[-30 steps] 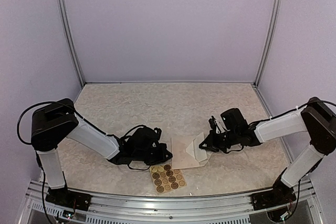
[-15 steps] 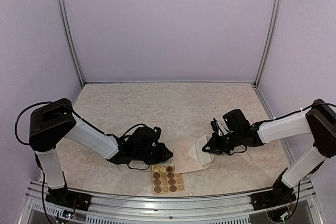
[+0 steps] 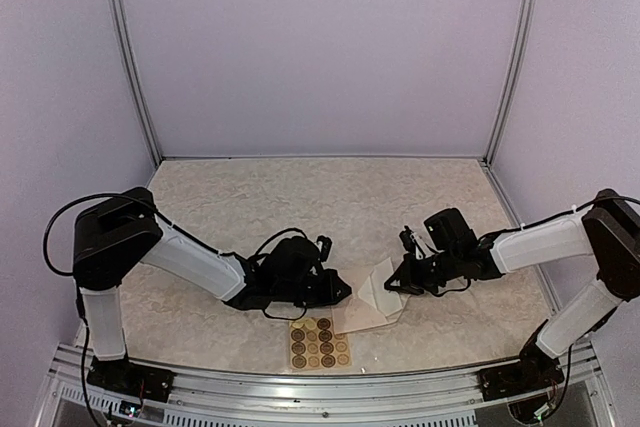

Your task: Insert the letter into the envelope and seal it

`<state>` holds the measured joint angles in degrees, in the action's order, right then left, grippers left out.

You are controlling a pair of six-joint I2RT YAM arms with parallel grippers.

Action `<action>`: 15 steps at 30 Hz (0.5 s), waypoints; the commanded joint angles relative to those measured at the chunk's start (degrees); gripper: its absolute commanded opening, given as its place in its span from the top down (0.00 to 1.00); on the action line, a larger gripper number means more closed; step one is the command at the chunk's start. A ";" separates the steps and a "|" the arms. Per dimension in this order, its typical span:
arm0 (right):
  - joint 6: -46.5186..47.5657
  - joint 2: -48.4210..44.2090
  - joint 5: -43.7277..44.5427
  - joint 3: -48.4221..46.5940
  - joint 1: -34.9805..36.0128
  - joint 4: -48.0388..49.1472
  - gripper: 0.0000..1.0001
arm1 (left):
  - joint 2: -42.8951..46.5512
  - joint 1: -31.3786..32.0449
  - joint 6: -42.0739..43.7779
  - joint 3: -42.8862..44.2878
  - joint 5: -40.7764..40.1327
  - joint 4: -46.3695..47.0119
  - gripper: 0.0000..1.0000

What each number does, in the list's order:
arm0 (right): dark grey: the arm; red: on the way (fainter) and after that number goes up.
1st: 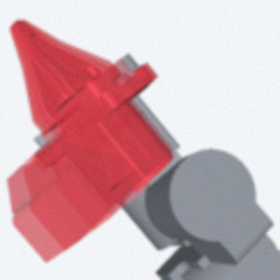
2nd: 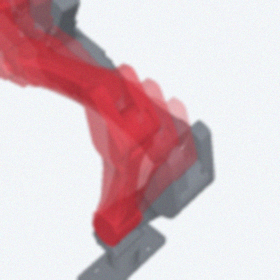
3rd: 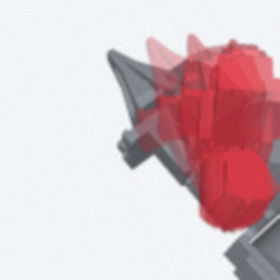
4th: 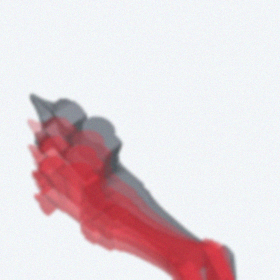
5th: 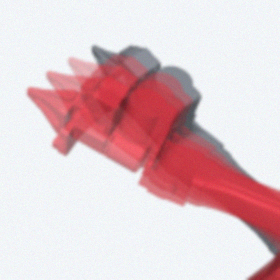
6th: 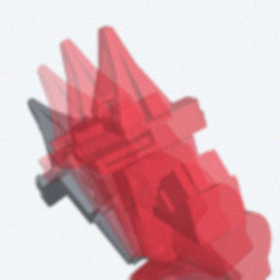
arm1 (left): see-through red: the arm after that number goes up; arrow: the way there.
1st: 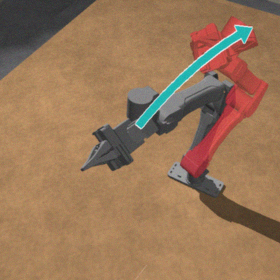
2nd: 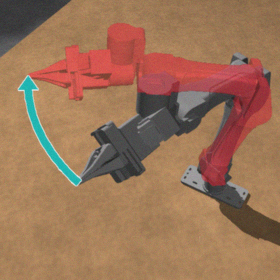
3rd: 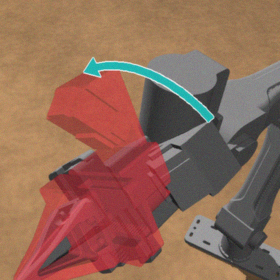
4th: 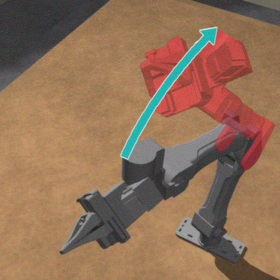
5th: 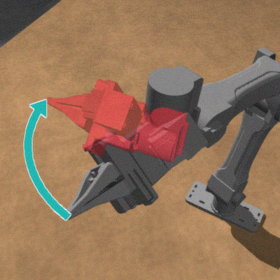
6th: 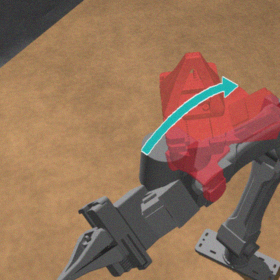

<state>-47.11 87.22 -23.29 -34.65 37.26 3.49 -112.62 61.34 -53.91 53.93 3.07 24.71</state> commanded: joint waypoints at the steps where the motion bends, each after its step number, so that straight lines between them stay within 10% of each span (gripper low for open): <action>1: 0.74 -0.46 0.78 0.42 -0.32 -0.99 1.00 | -3.48 -0.55 -0.74 -0.95 0.91 -1.24 0.90; 15: 1.59 -3.63 3.69 1.86 -1.88 -5.44 1.00 | -3.06 -0.70 -2.74 -5.83 -0.74 -1.33 0.91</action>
<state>-46.89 85.43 -20.80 -33.80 36.53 0.71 -114.96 61.04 -56.69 50.43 3.53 30.15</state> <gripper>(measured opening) 0.003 0.087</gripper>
